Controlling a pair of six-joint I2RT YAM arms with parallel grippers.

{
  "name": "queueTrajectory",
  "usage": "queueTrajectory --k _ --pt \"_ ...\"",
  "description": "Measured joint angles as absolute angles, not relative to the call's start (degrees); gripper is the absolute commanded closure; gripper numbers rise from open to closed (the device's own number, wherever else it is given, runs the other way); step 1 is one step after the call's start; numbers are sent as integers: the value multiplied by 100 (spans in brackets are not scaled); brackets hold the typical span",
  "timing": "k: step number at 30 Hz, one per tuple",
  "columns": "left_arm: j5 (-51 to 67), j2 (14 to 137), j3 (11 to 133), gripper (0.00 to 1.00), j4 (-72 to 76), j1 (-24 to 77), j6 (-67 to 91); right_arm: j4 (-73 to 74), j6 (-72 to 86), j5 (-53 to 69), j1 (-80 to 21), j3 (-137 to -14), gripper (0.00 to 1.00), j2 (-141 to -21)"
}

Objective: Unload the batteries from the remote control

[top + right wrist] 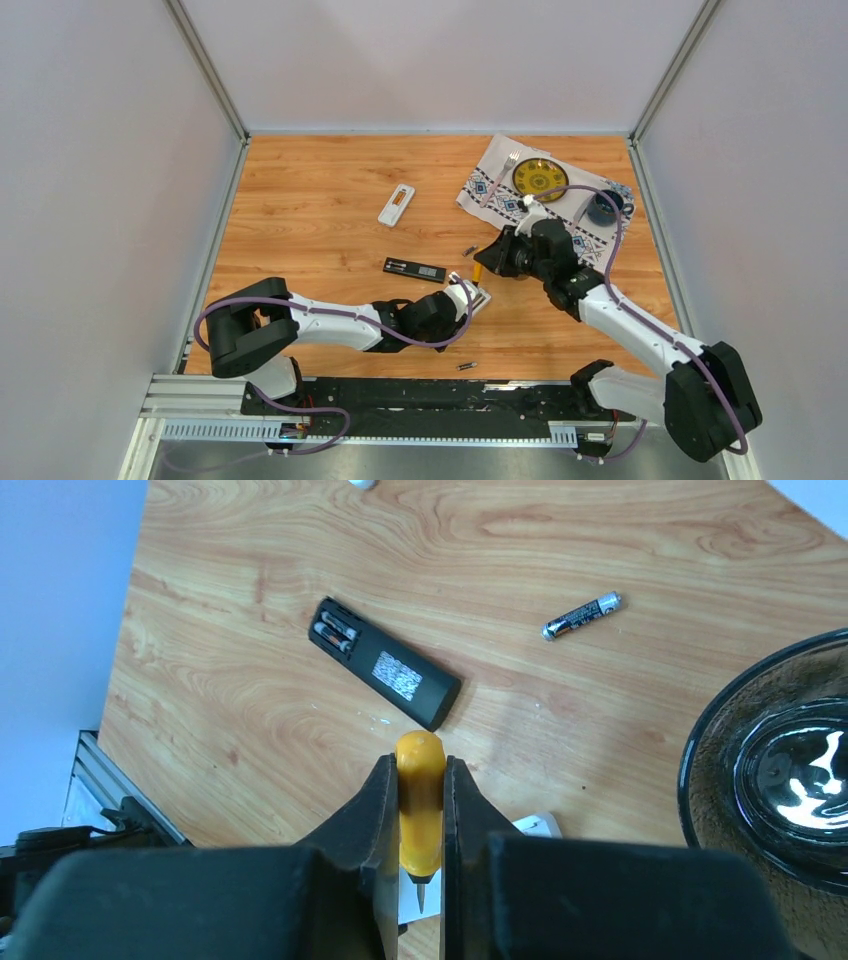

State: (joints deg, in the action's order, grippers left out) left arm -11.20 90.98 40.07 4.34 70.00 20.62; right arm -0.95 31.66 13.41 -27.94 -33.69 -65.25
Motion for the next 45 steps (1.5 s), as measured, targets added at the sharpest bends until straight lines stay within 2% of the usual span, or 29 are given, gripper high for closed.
queueTrajectory --k 10,22,29,38,45 --pt "-1122 8777 3793 100 244 6997 2130 388 3140 1044 -2729 -3577 100 -5288" --pt "-1083 7780 3774 100 -744 6683 2016 733 3173 950 -2484 -3649 100 -4556" --pt "-1151 6484 3776 100 -967 5953 1914 744 3190 993 -2460 -3763 100 -4418" --pt "-2016 4270 3297 100 -1789 4584 2191 751 3194 1017 -2456 -3763 100 -4440" --pt "-2281 3865 3157 100 -2593 3870 2574 746 3236 1098 -2456 -3760 100 -4543"
